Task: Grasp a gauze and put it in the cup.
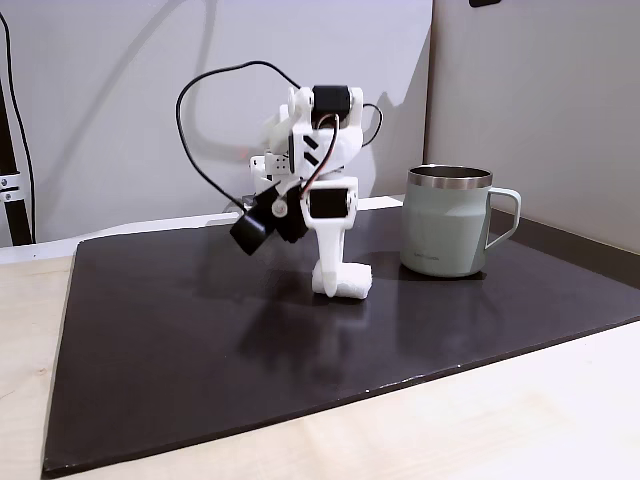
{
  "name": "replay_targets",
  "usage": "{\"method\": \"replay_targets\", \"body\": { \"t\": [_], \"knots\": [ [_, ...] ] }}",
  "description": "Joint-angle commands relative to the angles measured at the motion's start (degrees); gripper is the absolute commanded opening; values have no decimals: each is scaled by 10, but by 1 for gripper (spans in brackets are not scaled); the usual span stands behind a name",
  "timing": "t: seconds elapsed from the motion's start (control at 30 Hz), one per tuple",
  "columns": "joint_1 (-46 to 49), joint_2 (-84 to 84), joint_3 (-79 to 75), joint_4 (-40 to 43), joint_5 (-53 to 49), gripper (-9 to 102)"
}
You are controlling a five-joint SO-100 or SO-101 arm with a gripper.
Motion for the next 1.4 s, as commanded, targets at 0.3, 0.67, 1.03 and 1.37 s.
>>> {"method": "replay_targets", "body": {
  "t": [0.3,0.67,1.03,1.37],
  "knots": [
    [6,4,-45,-1,-1,0],
    [3,106,25,0,4,0],
    [-17,429,271,-9,-4,0],
    [-24,617,382,4,-33,0]
  ]
}}
